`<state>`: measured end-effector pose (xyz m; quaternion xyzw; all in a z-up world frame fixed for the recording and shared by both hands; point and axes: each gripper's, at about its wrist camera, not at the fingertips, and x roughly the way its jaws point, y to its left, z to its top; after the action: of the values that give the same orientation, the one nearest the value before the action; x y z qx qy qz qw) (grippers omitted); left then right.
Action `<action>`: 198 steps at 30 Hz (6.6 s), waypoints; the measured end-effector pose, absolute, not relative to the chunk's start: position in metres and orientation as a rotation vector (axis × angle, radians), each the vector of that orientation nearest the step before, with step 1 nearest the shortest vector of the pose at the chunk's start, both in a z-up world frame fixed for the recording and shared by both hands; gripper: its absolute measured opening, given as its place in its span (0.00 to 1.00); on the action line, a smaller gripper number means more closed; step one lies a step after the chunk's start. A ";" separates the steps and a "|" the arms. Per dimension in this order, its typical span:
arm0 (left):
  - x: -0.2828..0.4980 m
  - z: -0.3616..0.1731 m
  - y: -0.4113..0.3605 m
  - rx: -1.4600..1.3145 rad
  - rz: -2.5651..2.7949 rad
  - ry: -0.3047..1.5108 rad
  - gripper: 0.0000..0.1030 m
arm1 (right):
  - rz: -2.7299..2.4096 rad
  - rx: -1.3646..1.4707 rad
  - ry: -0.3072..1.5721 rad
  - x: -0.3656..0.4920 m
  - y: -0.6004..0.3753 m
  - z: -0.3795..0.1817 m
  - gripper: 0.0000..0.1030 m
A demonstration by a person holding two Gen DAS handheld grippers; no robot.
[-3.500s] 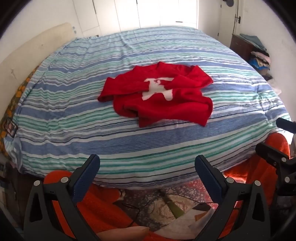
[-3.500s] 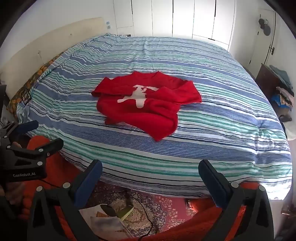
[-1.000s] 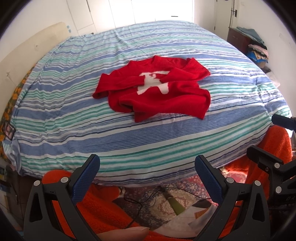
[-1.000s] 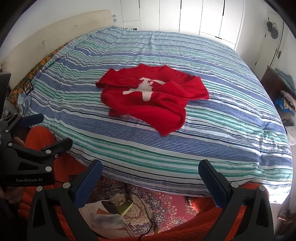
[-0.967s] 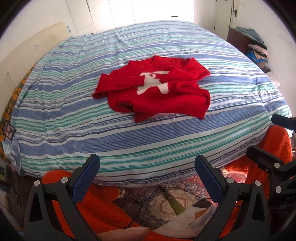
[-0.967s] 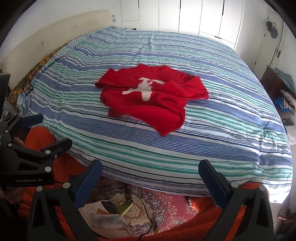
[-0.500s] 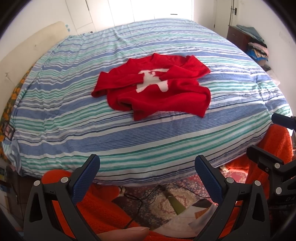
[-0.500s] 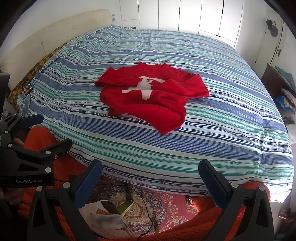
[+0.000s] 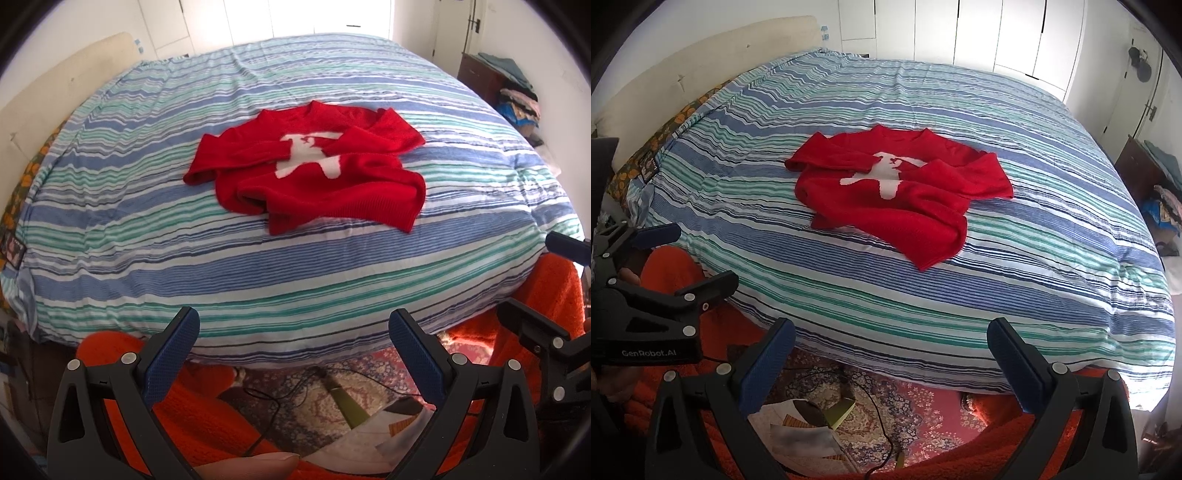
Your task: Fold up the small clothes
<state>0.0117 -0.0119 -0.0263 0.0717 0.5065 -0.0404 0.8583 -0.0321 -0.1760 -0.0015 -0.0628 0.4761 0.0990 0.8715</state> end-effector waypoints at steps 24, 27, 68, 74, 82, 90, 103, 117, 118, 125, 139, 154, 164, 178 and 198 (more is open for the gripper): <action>0.046 -0.069 0.062 0.005 0.146 1.121 0.99 | 0.409 -0.100 1.026 0.251 -0.132 -0.091 0.40; 0.067 -0.100 0.085 -0.138 0.083 1.138 0.94 | 0.397 -0.058 1.030 0.207 -0.153 -0.095 0.46; 0.149 -0.177 0.000 -0.183 -0.281 1.180 0.85 | 0.295 0.850 1.026 0.128 -0.362 -0.196 0.07; 0.174 -0.195 -0.011 -0.159 -0.252 1.178 0.48 | 0.302 0.855 1.016 0.125 -0.362 -0.204 0.07; 0.155 -0.170 -0.003 -0.223 -0.327 1.179 0.03 | 0.307 0.798 1.008 0.118 -0.373 -0.195 0.07; 0.058 -0.086 0.066 -0.140 -0.300 1.085 0.06 | 0.528 0.844 1.015 0.088 -0.341 -0.144 0.07; 0.077 -0.173 0.098 -0.445 -0.228 1.237 0.51 | 0.370 0.661 1.170 0.082 -0.317 -0.172 0.58; 0.052 -0.148 0.097 -0.265 -0.067 1.260 0.01 | 0.434 0.534 1.211 0.084 -0.295 -0.137 0.04; 0.051 -0.157 0.091 -0.211 -0.047 1.284 0.01 | 0.435 0.517 1.217 0.083 -0.292 -0.134 0.04; 0.050 -0.186 0.072 -0.086 0.003 1.334 0.01 | 0.324 0.413 1.353 0.088 -0.279 -0.190 0.03; 0.049 -0.199 0.052 -0.048 0.032 1.340 0.02 | 0.289 0.157 1.299 0.082 -0.256 -0.184 0.03; 0.045 -0.194 0.064 -0.050 0.027 1.338 0.03 | 0.285 0.137 1.285 0.080 -0.251 -0.181 0.03; 0.054 -0.194 0.076 -0.047 0.026 1.339 0.04 | 0.281 0.129 1.281 0.079 -0.251 -0.177 0.03; 0.026 -0.145 0.073 -0.046 0.111 1.336 0.80 | 0.129 0.121 1.332 0.050 -0.282 -0.150 0.46; 0.059 -0.132 0.090 0.035 0.277 1.161 0.80 | 0.353 0.030 1.250 0.071 -0.209 -0.162 0.46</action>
<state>0.0589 0.0896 -0.1322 0.0166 0.5468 0.1305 0.8269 0.0711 -0.2089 -0.1616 0.0140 0.5820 0.1643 0.7963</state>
